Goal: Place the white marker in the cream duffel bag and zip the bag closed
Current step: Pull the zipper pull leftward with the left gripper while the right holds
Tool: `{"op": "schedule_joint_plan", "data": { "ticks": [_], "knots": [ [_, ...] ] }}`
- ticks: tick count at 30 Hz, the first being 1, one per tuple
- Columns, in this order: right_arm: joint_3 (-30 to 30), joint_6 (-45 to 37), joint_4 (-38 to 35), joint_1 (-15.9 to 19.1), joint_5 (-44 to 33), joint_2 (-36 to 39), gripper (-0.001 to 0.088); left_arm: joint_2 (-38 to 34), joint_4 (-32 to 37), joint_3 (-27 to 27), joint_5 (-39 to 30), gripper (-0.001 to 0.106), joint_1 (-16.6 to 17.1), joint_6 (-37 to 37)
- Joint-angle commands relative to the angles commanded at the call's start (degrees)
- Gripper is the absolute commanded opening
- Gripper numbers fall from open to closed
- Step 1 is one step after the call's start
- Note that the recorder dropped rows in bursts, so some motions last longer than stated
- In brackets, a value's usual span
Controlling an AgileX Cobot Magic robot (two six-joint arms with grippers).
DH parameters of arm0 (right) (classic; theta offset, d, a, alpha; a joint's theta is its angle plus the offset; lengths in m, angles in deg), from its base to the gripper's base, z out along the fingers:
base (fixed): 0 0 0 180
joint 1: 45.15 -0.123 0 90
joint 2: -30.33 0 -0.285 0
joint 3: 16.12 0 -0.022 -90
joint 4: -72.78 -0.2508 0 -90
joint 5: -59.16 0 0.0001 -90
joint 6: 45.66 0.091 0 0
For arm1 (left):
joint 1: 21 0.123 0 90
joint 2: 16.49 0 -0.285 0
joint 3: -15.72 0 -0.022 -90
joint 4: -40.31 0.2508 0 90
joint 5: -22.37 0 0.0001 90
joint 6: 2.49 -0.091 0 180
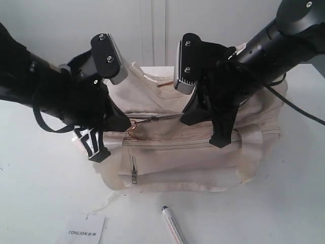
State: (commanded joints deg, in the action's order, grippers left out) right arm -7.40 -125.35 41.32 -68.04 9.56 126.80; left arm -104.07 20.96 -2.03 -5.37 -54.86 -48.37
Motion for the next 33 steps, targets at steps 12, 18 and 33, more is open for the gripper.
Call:
{"op": "schedule_joint_plan", "data": {
  "ticks": [12,18,33],
  "knots": [
    [0.0,0.0,0.0,0.0,0.5,0.0,0.0,4.5,7.7,0.0,-2.3,0.0,0.0,7.2],
    [0.0,0.0,0.0,0.0,1.3,0.0,0.0,7.3,16.6,0.0,-4.8,0.0,0.0,18.1],
    [0.0,0.0,0.0,0.0,1.3,0.0,0.0,9.2,40.7,0.0,-12.5,0.0,0.0,37.7]
  ]
}}
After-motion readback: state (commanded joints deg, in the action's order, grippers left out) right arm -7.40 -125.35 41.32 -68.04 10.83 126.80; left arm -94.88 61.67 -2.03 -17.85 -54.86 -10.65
